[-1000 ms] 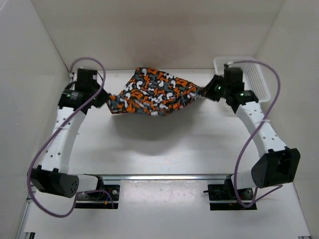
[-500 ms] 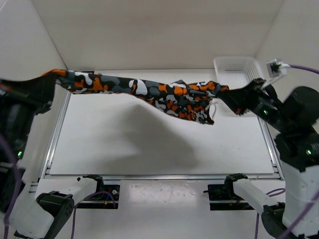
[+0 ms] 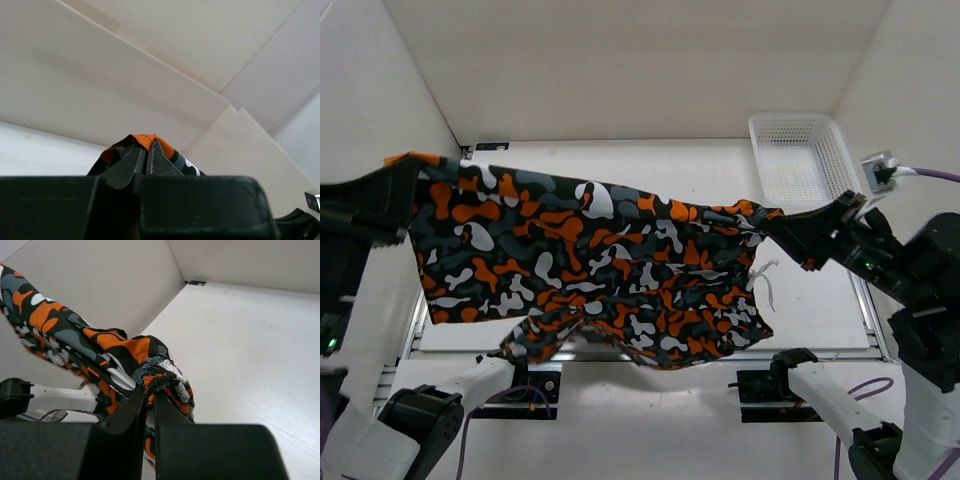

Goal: Fold and stack the shorts
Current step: Fold the shorts

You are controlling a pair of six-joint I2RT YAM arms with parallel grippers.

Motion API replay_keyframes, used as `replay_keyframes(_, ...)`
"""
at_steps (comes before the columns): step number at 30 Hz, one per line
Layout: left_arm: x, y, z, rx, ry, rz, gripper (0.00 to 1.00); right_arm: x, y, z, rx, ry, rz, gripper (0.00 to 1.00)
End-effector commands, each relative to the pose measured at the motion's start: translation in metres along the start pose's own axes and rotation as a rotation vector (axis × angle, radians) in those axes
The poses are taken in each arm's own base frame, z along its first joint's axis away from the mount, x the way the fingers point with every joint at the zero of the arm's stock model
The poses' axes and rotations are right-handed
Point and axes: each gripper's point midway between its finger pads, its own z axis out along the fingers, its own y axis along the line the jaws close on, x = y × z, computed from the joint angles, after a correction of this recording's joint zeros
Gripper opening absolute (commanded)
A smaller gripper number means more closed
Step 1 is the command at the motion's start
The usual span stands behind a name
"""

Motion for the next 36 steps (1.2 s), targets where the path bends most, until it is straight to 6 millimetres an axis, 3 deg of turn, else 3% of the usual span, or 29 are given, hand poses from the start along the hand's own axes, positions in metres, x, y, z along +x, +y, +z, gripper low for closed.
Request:
replay_keyframes(1,0.013,0.030,0.068,-0.144,-0.010,0.081,0.10,0.020,-0.052,0.021,0.176,0.057,0.053,0.00)
replay_keyframes(3,0.037,0.044,0.103,-0.192,0.046,0.115,0.10,0.025,-0.077,0.038,0.241,0.077,0.074,0.00)
replay_keyframes(5,0.053,0.054,0.127,-0.224,0.083,0.134,0.10,0.038,-0.119,0.053,0.377,0.114,0.095,0.00)
replay_keyframes(6,0.072,0.064,0.151,-0.250,0.126,0.154,0.10,0.037,-0.130,0.061,0.403,0.106,0.092,0.00)
replay_keyframes(8,0.091,0.075,0.177,-0.278,0.157,0.163,0.10,0.055,-0.168,0.081,0.494,0.162,0.110,0.00)
replay_keyframes(9,0.116,0.094,0.201,-0.319,0.211,0.186,0.10,0.058,-0.181,0.090,0.522,0.165,0.111,0.00)
replay_keyframes(11,0.149,0.113,0.224,-0.341,0.288,0.194,0.10,0.079,-0.212,0.113,0.567,0.240,0.143,0.00)
replay_keyframes(12,0.160,0.129,0.236,-0.364,0.315,0.196,0.10,0.086,-0.223,0.123,0.572,0.257,0.140,0.00)
replay_keyframes(13,0.194,0.154,0.255,-0.403,0.388,0.203,0.10,0.100,-0.241,0.138,0.590,0.305,0.161,0.00)
replay_keyframes(15,0.224,0.184,0.272,-0.452,0.456,0.217,0.10,0.119,-0.267,0.152,0.626,0.349,0.183,0.00)
replay_keyframes(16,0.255,0.217,0.285,-0.508,0.522,0.234,0.10,0.134,-0.290,0.165,0.652,0.389,0.206,0.00)
replay_keyframes(18,0.278,0.244,0.298,-0.542,0.568,0.258,0.10,0.144,-0.308,0.183,0.648,0.427,0.219,0.00)
replay_keyframes(19,0.285,0.259,0.303,-0.555,0.587,0.266,0.10,0.164,-0.324,0.197,0.642,0.484,0.241,0.00)
replay_keyframes(20,0.302,0.278,0.312,-0.567,0.623,0.268,0.10,0.167,-0.332,0.204,0.644,0.491,0.244,0.00)
replay_keyframes(21,0.312,0.284,0.316,-0.548,0.652,0.248,0.10,0.162,-0.335,0.213,0.644,0.478,0.251,0.00)
replay_keyframes(22,0.327,0.307,0.324,-0.561,0.684,0.257,0.10,0.163,-0.351,0.232,0.646,0.474,0.261,0.00)
replay_keyframes(24,0.320,0.312,0.331,-0.552,0.668,0.268,0.10,0.171,-0.365,0.237,0.662,0.491,0.275,0.00)
replay_keyframes(25,0.332,0.328,0.332,-0.571,0.694,0.261,0.10,0.170,-0.373,0.248,0.662,0.493,0.275,0.00)
replay_keyframes(29,0.334,0.338,0.334,-0.557,0.713,0.249,0.10,0.166,-0.380,0.260,0.668,0.499,0.289,0.00)
replay_keyframes(33,0.326,0.325,0.319,-0.545,0.733,0.238,0.10,0.171,-0.378,0.255,0.674,0.515,0.296,0.00)
replay_keyframes(36,0.319,0.304,0.284,-0.570,0.760,0.221,0.10,0.178,-0.372,0.243,0.680,0.540,0.298,0.00)
